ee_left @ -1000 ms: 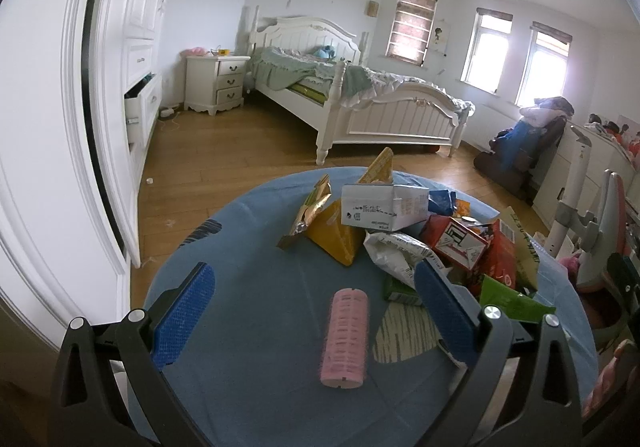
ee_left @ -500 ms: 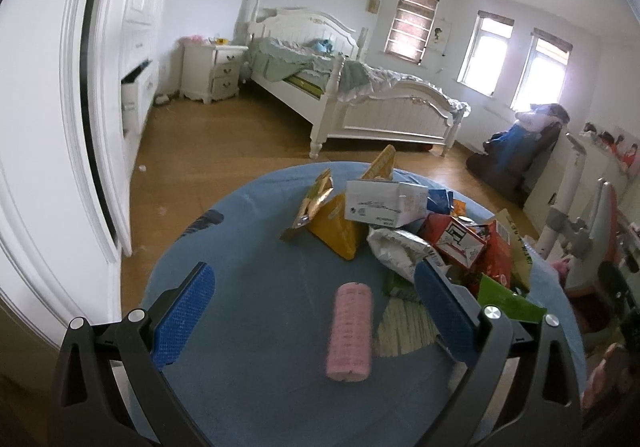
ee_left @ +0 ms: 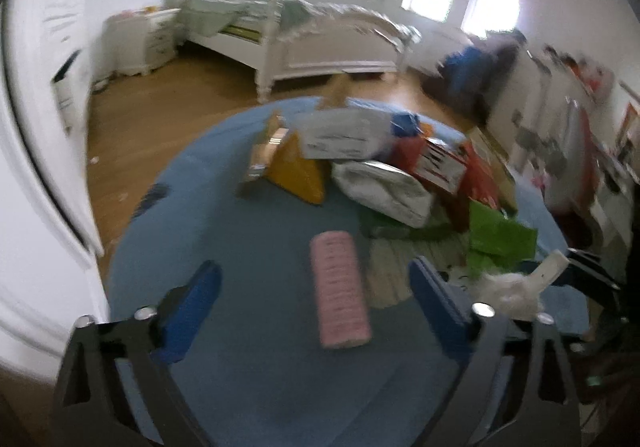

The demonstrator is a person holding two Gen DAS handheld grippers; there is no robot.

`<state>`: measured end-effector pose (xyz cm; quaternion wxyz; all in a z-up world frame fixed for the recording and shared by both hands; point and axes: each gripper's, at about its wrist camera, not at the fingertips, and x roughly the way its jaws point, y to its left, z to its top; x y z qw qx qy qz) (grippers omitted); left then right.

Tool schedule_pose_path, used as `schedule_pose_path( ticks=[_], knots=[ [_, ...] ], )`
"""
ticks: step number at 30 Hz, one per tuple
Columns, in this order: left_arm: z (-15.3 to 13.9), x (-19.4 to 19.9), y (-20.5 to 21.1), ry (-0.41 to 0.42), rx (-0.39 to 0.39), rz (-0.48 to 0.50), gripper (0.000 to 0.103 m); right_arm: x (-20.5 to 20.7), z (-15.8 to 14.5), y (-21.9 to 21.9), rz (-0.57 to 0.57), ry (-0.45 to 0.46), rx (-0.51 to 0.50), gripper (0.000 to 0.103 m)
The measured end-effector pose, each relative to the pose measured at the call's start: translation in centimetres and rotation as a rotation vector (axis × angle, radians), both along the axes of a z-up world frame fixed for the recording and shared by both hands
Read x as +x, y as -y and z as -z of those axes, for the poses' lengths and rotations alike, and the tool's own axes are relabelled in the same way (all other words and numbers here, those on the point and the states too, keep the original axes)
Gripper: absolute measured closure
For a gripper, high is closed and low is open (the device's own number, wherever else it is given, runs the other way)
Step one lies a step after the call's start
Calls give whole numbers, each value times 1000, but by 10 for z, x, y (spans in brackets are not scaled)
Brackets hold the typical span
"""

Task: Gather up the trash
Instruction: 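Grasp the pink hair roller with the left tool while the right tool grasps the white fluffy ball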

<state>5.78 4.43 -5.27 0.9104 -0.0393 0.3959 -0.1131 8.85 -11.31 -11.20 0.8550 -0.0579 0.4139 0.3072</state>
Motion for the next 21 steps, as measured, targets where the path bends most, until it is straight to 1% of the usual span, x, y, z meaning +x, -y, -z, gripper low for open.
schedule_pose_path(
  ticks=[1,2,3,4,5,7,9,12,13,14,15,16,17,18,20,21],
  knots=[
    [4,6,7,-35,15,31,40,3,5,-3,-2,-27,-3,41],
    [9,11,11,-66,30,49,47,5,10,-9,1,-45,-11,42],
    [14,15,15,-94,45,49,60,6,14,-9,5,-67,-15,44],
    [20,21,15,-131,53,42,67,8,19,-8,3,-91,-4,47],
    [19,22,14,-129,51,36,72,8,22,-7,-2,-107,12,50],
    [18,24,13,-140,49,35,74,9,24,-1,-9,-134,65,56],
    [14,20,8,-129,23,22,75,3,19,10,-12,-149,125,56],
    [-10,8,13,-76,-21,39,75,-10,2,37,-48,-147,279,57],
    [-23,3,19,-57,-51,57,75,-18,-9,55,-59,-135,373,57],
    [-37,-2,30,-34,-76,82,75,-22,-16,69,-54,-121,426,57],
    [-45,-4,43,-14,-80,102,75,-27,-25,89,-37,-98,480,57],
    [-60,-8,60,13,-88,140,75,-32,-34,110,-11,-71,524,57],
    [-70,-11,75,29,-111,173,75,-40,-41,128,16,-45,554,57],
    [-84,-12,95,43,-152,221,75,-44,-48,150,59,-7,585,57],
    [-99,-12,129,63,-195,289,75,-57,-58,204,193,92,624,57],
    [-105,-11,149,72,-215,328,75,-58,-57,222,252,130,624,57]
  ],
)
